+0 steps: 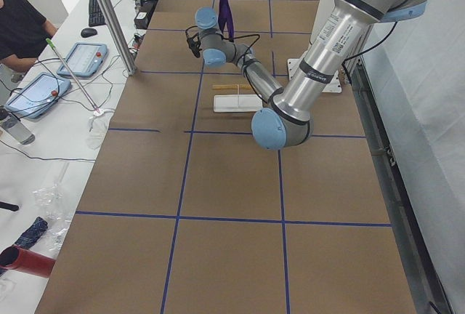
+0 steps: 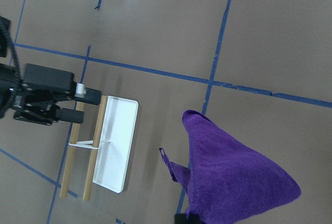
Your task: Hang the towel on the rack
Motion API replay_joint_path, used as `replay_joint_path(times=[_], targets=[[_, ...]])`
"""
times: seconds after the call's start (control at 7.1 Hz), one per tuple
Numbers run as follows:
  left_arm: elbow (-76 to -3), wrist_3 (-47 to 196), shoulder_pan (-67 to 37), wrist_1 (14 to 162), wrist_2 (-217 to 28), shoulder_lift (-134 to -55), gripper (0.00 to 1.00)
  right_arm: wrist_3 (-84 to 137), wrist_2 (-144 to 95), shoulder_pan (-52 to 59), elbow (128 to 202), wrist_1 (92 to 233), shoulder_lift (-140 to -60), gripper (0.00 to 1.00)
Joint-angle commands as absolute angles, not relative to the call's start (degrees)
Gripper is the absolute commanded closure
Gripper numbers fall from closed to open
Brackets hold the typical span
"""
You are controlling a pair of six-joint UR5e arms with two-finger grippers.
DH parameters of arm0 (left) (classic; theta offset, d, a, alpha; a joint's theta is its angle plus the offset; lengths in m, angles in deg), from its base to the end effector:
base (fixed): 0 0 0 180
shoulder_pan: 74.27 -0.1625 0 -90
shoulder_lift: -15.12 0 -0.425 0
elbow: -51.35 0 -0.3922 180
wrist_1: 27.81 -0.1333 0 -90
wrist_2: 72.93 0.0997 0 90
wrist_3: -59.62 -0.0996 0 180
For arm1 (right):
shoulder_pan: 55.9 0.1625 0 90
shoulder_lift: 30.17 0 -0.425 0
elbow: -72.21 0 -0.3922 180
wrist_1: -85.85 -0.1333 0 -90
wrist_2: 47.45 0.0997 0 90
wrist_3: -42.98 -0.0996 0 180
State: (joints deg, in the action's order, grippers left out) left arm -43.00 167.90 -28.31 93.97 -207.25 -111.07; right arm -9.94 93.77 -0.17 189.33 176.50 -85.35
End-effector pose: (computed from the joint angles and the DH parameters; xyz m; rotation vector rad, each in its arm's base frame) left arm 0.4041 -0.5095 0.1772 -0.3603 1.3179 -0.4566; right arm -0.2523 -0.4691 0.1078 0.1639 -1.2570 -0.1966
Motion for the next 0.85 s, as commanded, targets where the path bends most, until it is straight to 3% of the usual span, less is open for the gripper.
replay_joint_path(times=[0.0,0.7], targets=[[-40.33,174.90,-31.63,94.27,-203.20,-115.30,0.05,-11.24,92.47,-2.02,189.72,176.46,-83.09,1.00],[-36.46,190.39,-34.96,101.83,-198.03,-118.12,0.09,-13.88,91.59,-2.90,190.25,176.46,-81.41,1.00]])
